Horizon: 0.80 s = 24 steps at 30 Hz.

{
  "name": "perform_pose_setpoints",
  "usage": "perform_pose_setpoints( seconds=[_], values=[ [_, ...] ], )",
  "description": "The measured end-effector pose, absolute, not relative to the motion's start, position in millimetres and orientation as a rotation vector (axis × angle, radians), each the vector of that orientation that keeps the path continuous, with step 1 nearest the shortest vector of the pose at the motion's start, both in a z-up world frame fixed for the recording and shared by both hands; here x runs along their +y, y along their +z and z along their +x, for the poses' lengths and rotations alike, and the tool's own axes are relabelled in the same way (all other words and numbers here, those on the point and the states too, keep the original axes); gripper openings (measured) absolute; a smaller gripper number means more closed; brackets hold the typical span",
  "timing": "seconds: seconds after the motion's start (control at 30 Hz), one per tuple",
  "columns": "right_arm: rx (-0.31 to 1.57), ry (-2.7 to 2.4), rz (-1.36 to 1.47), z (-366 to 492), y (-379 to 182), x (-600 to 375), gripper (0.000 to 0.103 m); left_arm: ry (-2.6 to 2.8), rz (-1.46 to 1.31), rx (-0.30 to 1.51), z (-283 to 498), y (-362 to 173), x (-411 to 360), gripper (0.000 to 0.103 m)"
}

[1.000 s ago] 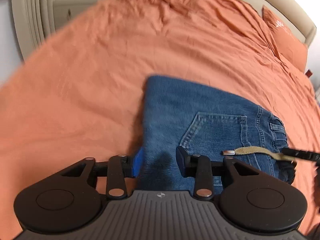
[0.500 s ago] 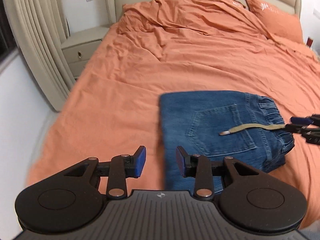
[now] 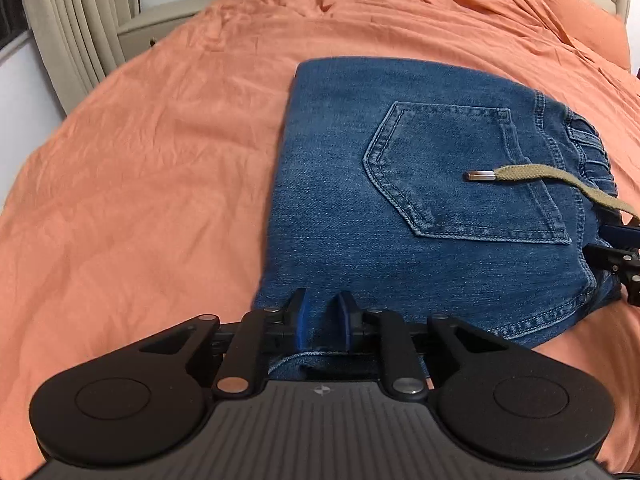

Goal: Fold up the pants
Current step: 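Open both tools and release the folded jeans onto the bed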

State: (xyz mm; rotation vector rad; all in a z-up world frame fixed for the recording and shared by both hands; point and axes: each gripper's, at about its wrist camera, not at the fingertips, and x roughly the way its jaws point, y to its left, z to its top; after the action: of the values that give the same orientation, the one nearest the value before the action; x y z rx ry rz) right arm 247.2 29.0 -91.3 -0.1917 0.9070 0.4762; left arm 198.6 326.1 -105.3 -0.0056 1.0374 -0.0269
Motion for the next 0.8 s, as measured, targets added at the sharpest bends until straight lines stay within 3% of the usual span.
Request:
perform_pose_setpoints(
  seconds=[0.27, 0.4, 0.63, 0.8],
  values=[
    [0.815, 0.439, -0.102, 289, -51, 15, 0.039, -0.062, -0.037, 0.910, 218, -61, 329, 0.023],
    [0.834, 0.373, -0.113, 333, -63, 16, 0.029, -0.035, -0.069, 0.914, 243, -71, 330, 0.023],
    [0.932, 0.348, -0.101, 371, -94, 14, 0.030, 0.008, -0.125, 0.983, 261, -100, 336, 0.022],
    [0.924, 0.359, -0.103, 370, -82, 12, 0.034, 0.023, -0.114, 0.944, 252, -76, 329, 0.025]
  ],
)
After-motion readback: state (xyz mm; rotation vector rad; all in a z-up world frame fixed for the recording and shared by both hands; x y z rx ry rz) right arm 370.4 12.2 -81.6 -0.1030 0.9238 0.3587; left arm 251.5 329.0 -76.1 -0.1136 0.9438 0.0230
